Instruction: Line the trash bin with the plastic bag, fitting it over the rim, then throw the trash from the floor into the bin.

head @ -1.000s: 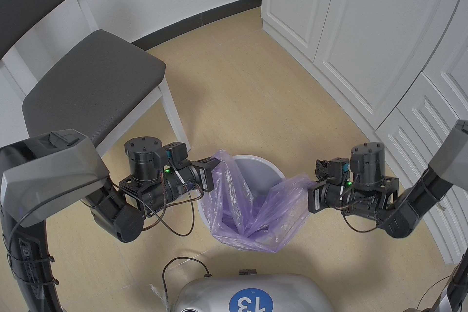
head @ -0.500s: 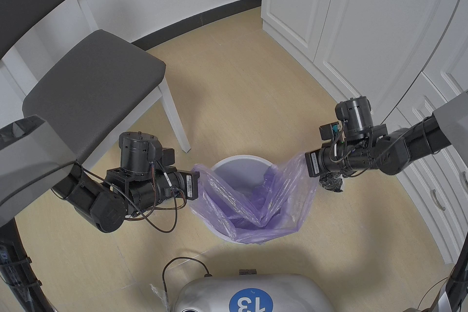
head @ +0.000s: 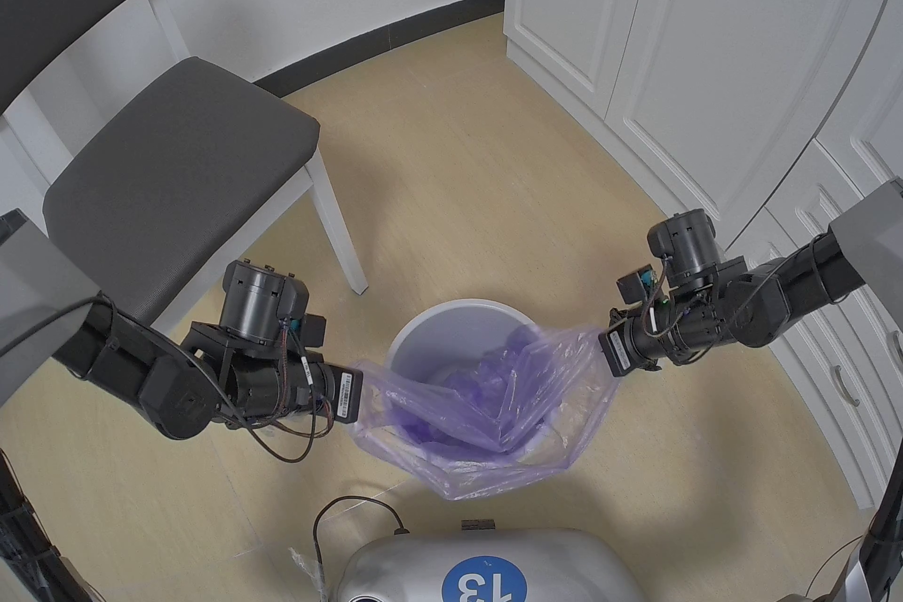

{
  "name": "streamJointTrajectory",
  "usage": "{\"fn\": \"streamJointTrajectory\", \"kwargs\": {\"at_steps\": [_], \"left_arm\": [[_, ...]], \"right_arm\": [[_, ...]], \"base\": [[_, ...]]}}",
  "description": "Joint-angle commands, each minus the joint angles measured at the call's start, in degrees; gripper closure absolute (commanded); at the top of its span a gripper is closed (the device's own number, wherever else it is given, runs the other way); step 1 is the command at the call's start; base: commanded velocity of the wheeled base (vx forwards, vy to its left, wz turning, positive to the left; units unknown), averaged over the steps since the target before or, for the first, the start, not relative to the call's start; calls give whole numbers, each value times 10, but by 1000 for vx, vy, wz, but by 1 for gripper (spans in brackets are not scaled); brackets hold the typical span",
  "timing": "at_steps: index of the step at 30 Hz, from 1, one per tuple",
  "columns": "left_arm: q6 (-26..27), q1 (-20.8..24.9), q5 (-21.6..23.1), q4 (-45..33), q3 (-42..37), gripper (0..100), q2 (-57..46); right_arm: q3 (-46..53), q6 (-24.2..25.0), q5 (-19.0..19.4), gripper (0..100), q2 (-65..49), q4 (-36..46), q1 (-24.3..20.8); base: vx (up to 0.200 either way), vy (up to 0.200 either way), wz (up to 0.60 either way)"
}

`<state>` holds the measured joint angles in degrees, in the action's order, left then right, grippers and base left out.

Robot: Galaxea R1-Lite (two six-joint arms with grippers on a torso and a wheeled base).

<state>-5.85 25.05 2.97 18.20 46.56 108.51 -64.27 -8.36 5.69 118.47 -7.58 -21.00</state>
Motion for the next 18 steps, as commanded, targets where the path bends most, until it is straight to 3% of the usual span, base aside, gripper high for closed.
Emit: {"fn": "streamJointTrajectory", "kwargs": {"at_steps": [1, 18], "left_arm": [[3, 2, 3, -23, -9, 100, -39], [2, 32, 4, -31, -94, 100, -105]], "right_arm": [[41, -11, 0, 100, -37, 0, 4], [140, -21, -3, 100, -83, -3, -16]], "base": [[0, 0, 0], [0, 0, 0]]}}
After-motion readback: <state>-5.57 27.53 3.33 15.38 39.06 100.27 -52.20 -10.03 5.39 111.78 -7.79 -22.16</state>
